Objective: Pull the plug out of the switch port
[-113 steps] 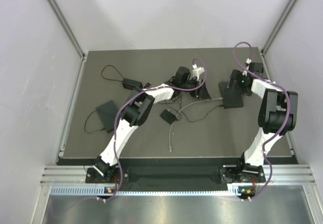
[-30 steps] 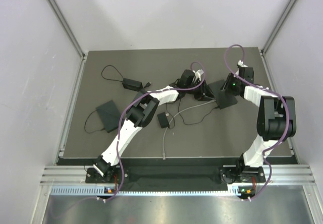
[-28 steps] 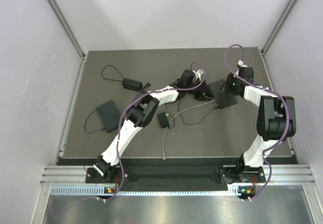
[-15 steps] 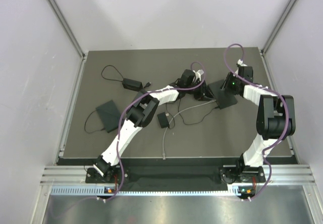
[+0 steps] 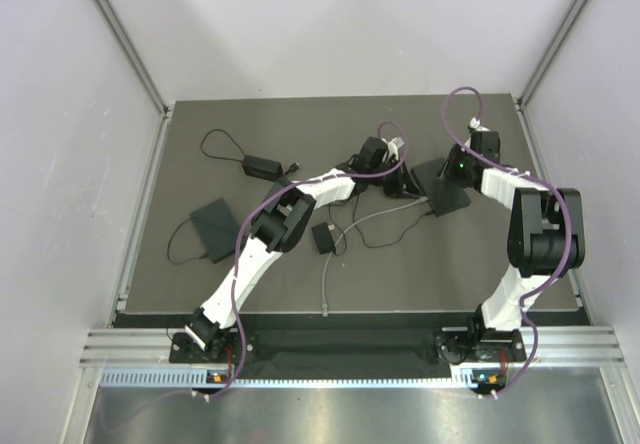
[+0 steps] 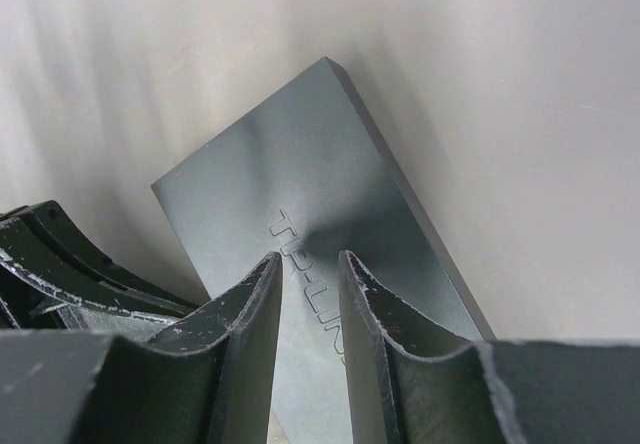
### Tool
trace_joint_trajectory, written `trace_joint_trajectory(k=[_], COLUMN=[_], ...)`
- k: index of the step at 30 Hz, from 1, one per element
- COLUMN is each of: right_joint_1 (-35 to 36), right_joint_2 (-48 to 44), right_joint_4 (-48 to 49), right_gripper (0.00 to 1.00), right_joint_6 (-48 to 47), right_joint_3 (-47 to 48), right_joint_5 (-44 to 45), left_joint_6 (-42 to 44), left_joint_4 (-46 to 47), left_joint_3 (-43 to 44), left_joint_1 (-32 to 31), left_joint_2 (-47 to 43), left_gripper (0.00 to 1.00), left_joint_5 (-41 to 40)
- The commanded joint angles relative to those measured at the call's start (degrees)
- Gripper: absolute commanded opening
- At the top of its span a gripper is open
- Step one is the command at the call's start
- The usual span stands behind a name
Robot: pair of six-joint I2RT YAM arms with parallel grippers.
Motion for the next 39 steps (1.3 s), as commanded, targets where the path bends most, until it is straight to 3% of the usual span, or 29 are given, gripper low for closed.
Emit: trace_joint_trajectory(k=[1,3,7,13,16,26,39], right_joint_1=[0.77,0.69,0.69,0.69,0.69,0.69,0.69], right_joint_2=[2.26,2.09,2.26,2.88,3.05,2.88,2.88], right_joint_4=[-6.22,-6.22,-6.40,-6.66,-6.66,-6.31,-6.22], right_gripper=[0.31,0.31,0.31,0.31,0.31,0.31,0.31], right_joint_6=[-0.87,-1.05,-1.31,-1.66,-1.58,-1.84,-1.93], right_joint_3=[-0.48,-0.57,-0.31,0.22,0.39,0.48,0.39], right_joint_5=[2.56,2.73,2.56,2.29,2.21,1.68,1.33], left_joint_6=[1.76,1.33,-0.52,-3.24,-3.07,-0.53,-3.59], left_joint_4=[-0.74,-0.03,6.03,11.38,9.65,3.93,8.14], left_joint_3=[-0.50,-0.94,-5.06,-7.09,-2.80,1.34,0.91], left_joint_1=[-0.51,-0.25,0.97,2.56,2.04,1.86,0.10], left_joint_2=[0.58,0.23,-1.26,-1.79,1.09,3.48,4.88], left_gripper=[0.00,0.02,0.29,0.40,0.46,0.48,0.43], left_joint_5=[0.71,1.59,3.61,7.38,9.93,11.61,11.87])
